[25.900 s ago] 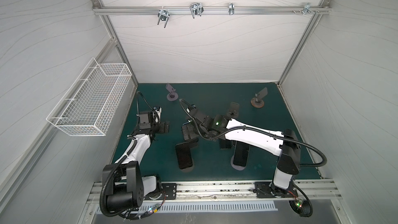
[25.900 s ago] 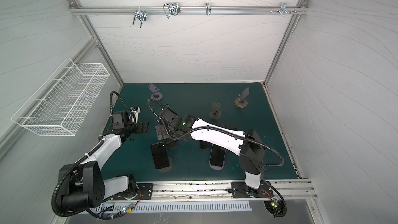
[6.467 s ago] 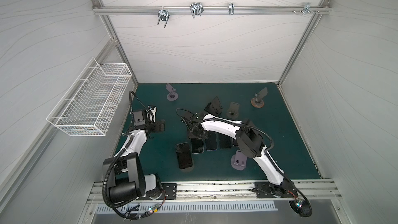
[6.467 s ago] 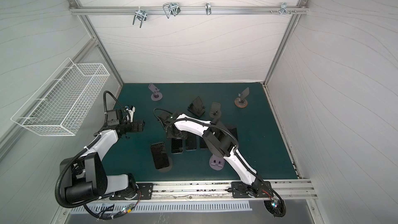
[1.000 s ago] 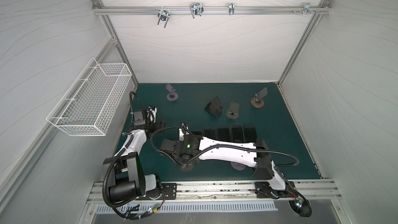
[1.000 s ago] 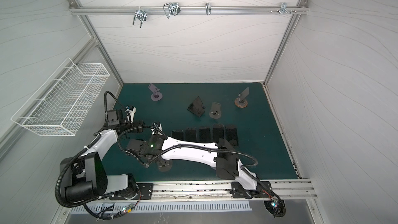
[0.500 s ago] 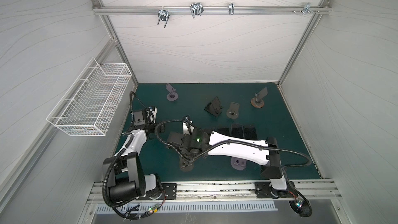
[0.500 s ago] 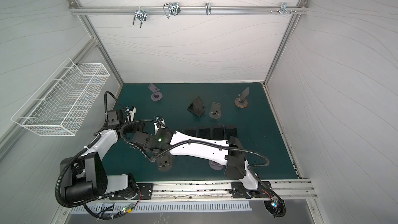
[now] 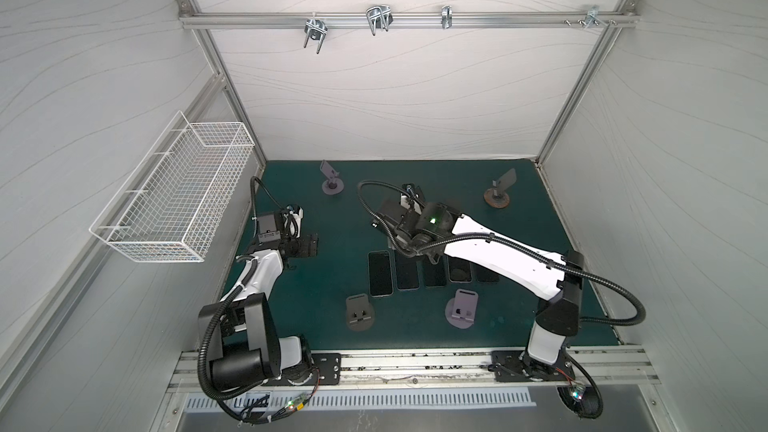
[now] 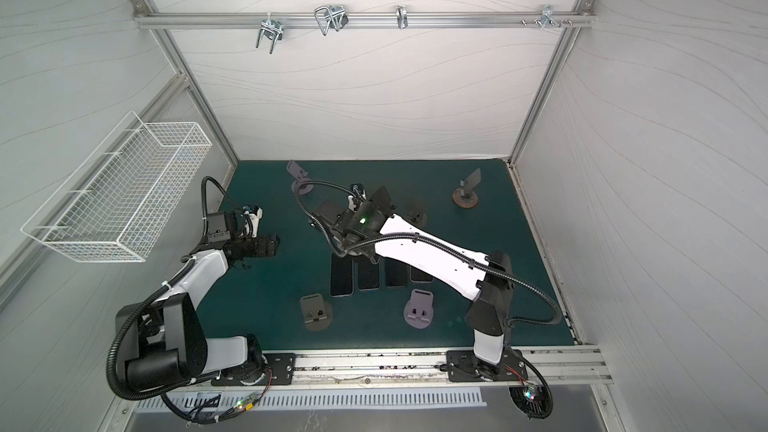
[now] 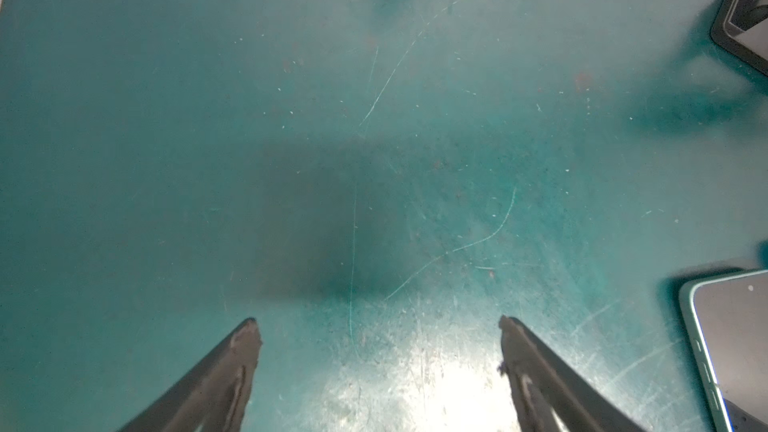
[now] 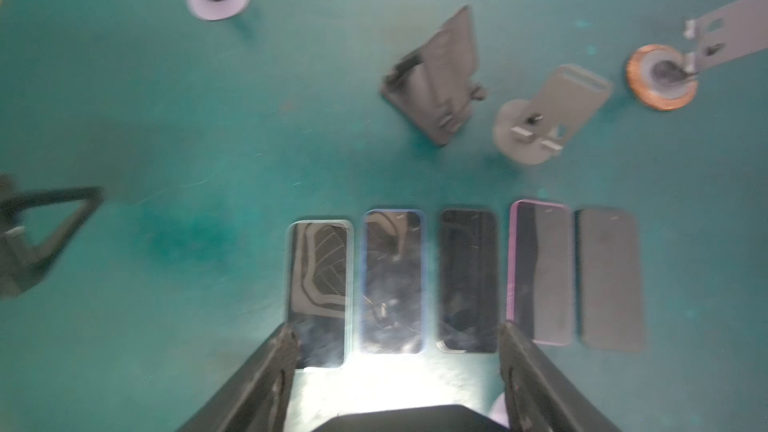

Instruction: Remove the phone from the phone stand

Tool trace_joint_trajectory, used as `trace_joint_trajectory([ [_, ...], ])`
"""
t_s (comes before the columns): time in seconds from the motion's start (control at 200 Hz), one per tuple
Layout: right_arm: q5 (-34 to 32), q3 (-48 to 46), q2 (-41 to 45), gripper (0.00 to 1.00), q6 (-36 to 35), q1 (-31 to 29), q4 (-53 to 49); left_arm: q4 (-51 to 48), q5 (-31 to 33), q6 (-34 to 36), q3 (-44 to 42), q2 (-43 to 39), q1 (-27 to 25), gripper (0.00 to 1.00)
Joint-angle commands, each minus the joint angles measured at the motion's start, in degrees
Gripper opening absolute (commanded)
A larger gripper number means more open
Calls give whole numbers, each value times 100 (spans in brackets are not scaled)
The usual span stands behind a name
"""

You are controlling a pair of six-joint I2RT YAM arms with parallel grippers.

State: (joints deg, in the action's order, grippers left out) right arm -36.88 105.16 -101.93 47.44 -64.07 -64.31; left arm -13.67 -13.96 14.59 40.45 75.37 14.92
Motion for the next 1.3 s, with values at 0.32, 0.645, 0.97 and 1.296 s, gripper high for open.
trace_joint_trajectory([
  [0.32,1136,-626,888,66,-1549,1793,621,-120,-28,88,384,195,20,90],
  [0.645,2343,-1141,1074,67,-2248,3473,885,-153,-41,97,409,216,17,90],
  [0.97,2717,-938,580,67,-2890,4388,1026,-153,20,80,394,206,20,90],
  [1.296,2584,-203,-509,68,-3610,4760,969,-153,32,73,389,201,20,89],
])
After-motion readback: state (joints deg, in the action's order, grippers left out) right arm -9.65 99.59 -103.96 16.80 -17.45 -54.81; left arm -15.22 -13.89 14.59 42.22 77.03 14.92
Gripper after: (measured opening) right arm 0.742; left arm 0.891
